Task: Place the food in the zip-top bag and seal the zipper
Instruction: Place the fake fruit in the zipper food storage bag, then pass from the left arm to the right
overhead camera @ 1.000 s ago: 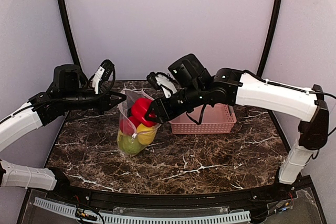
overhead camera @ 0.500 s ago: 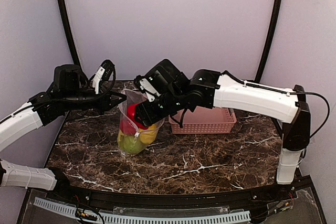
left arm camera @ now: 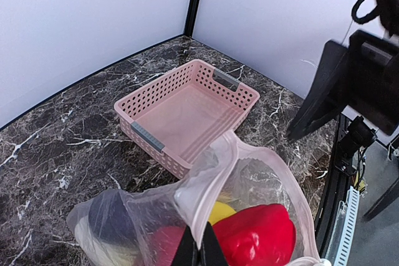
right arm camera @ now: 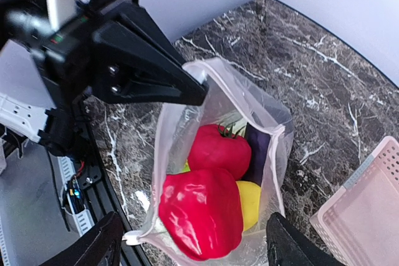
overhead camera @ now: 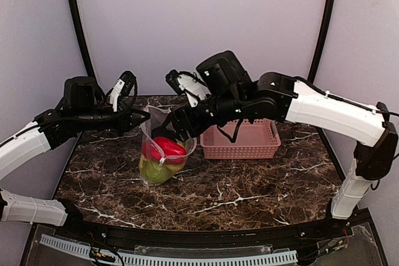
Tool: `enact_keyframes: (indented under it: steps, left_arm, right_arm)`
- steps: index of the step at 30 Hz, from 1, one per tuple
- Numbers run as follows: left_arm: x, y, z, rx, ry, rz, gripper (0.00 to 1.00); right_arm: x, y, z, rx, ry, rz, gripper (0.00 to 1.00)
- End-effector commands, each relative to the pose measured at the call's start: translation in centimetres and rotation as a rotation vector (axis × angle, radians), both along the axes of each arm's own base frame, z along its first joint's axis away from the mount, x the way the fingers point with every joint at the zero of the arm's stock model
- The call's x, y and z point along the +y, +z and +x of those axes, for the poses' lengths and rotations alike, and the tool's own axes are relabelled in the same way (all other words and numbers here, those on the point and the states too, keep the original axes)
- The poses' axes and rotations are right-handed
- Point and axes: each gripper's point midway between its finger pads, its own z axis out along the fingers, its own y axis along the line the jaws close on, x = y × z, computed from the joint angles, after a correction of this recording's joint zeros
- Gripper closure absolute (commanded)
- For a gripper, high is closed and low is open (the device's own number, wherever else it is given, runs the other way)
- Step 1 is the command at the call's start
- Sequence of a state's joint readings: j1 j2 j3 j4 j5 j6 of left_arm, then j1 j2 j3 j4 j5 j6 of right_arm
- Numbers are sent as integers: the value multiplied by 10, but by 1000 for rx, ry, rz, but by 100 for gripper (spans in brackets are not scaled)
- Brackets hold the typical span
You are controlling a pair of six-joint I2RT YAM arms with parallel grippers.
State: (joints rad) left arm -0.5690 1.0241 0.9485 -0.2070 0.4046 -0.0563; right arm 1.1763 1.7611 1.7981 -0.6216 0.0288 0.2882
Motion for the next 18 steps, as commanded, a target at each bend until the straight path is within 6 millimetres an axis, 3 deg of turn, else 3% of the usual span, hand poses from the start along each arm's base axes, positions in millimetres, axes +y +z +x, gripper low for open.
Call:
enact_keyframes:
  steps: [1,10,18]
  left_arm:
    - [0,6,0,-24,-5,-20,99]
    - [0,6,1,-24,-4,-20,99]
    - [0,5,1,-20,-5,-19,99]
  right_arm:
    - [-11,46,-4,-91,6,111,24]
    - [-37,-4,27,21,-123,14,33]
    - [-33,-30,30,76,-104,-24,39]
